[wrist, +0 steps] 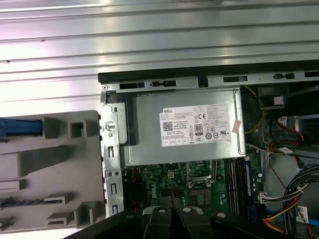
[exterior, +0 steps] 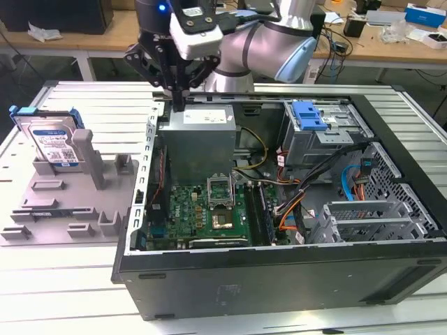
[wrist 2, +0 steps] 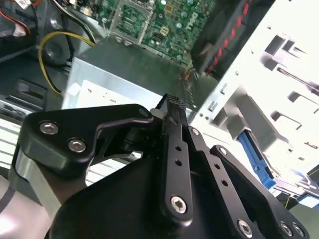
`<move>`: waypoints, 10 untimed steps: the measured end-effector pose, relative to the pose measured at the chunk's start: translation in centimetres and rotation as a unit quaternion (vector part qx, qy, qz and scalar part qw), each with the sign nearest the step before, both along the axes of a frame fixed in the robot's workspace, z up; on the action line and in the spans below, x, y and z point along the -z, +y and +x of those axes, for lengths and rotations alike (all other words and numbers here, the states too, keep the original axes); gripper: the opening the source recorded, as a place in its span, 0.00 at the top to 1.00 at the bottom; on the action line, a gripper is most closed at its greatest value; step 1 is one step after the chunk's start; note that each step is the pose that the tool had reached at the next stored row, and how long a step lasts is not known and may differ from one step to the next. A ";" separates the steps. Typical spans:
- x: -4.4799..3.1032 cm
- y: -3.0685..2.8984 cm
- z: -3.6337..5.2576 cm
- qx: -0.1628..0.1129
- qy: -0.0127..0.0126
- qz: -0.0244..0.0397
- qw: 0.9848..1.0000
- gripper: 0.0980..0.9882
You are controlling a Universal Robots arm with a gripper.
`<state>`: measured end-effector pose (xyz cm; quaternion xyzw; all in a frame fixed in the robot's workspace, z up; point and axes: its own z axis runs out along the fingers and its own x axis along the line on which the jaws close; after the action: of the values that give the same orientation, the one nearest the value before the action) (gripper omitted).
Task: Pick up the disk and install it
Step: 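Reach for the disk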
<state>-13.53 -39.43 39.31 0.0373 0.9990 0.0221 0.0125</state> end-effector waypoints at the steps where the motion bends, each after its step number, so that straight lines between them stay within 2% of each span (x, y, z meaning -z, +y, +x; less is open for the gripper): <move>1: 0.02 0.32 -0.69 0.000 0.000 0.000 1.000 0.99; 2: 0.06 0.44 -1.12 0.000 0.002 0.000 1.000 0.99; 4: 0.16 0.61 -2.09 0.000 0.008 0.000 1.000 0.99; 6: 0.22 0.71 -2.71 0.000 0.012 0.000 1.000 0.99; 8: 0.33 0.91 -3.71 0.000 0.018 0.000 1.000 0.99; 10: 0.41 1.08 -4.41 0.000 0.021 0.000 1.000 0.99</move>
<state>-17.94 -38.35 38.90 0.0378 0.9990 0.0214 -0.0087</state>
